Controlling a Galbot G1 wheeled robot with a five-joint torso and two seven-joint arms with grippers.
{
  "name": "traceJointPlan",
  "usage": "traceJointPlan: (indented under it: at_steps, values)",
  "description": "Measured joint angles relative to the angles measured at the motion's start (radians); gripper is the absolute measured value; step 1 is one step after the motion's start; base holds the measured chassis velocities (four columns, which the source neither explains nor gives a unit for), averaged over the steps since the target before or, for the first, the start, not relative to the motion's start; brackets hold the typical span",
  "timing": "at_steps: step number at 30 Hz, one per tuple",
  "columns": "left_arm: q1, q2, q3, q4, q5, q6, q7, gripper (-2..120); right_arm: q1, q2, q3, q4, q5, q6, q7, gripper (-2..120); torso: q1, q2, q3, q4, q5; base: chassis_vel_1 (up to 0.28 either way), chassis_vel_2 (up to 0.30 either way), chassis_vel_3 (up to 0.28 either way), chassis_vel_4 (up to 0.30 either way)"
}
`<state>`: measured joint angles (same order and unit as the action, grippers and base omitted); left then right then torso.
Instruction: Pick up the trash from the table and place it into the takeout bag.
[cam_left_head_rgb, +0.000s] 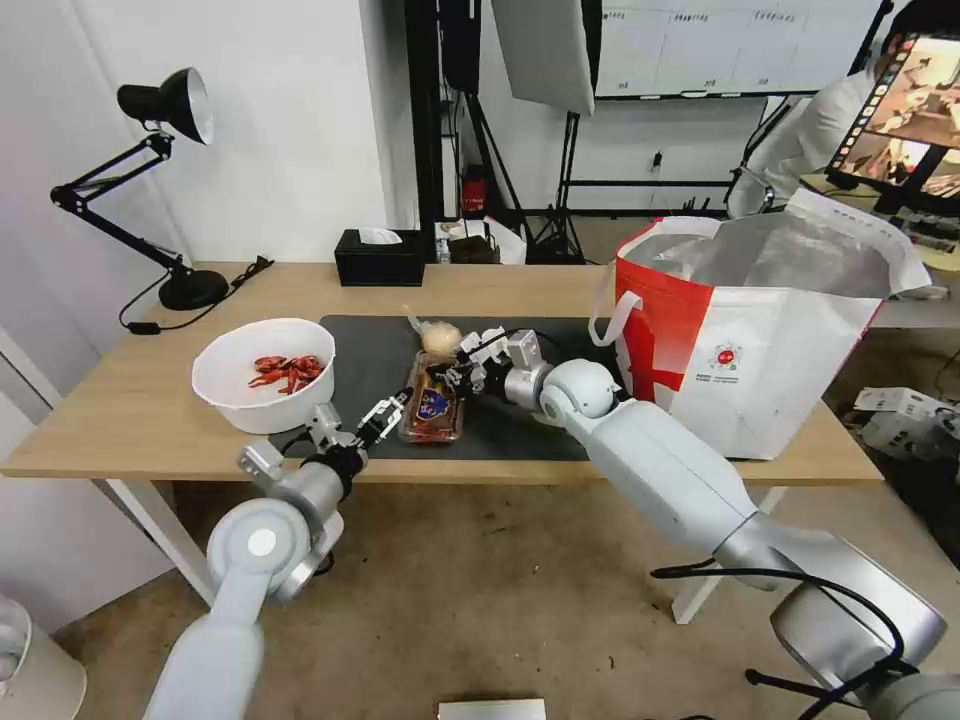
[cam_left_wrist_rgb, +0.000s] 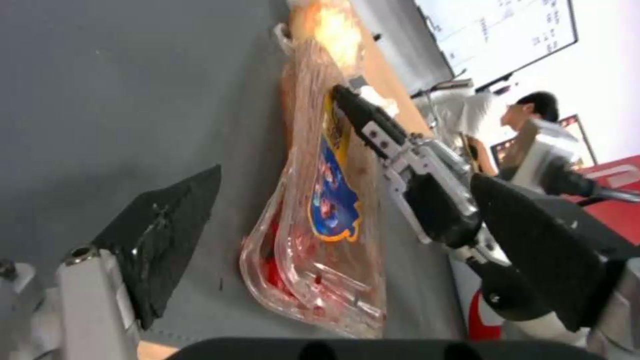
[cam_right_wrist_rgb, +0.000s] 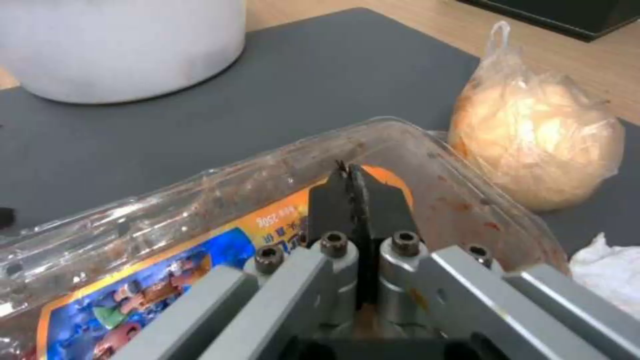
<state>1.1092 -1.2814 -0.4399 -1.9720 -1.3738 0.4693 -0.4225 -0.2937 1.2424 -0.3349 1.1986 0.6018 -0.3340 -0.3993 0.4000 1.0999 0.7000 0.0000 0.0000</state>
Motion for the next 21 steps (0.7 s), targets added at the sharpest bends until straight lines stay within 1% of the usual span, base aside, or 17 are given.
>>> traceJointPlan:
  at_steps: [14,21]
  values:
    - [-0.072,-0.007,0.040,0.085,0.008,0.003,-0.008,100,-0.004,-0.007,0.004,0.002,0.003,0.001,-0.008,0,0.000,0.000,0.000,0.0000,0.0000,0.000,0.000,0.000,0.000]
    - [-0.102,-0.005,0.070,0.121,0.007,0.019,-0.007,100,-0.005,-0.020,0.005,0.013,0.017,0.002,-0.010,0,0.000,0.000,0.000,0.0000,0.0000,0.000,0.000,0.000,0.000]
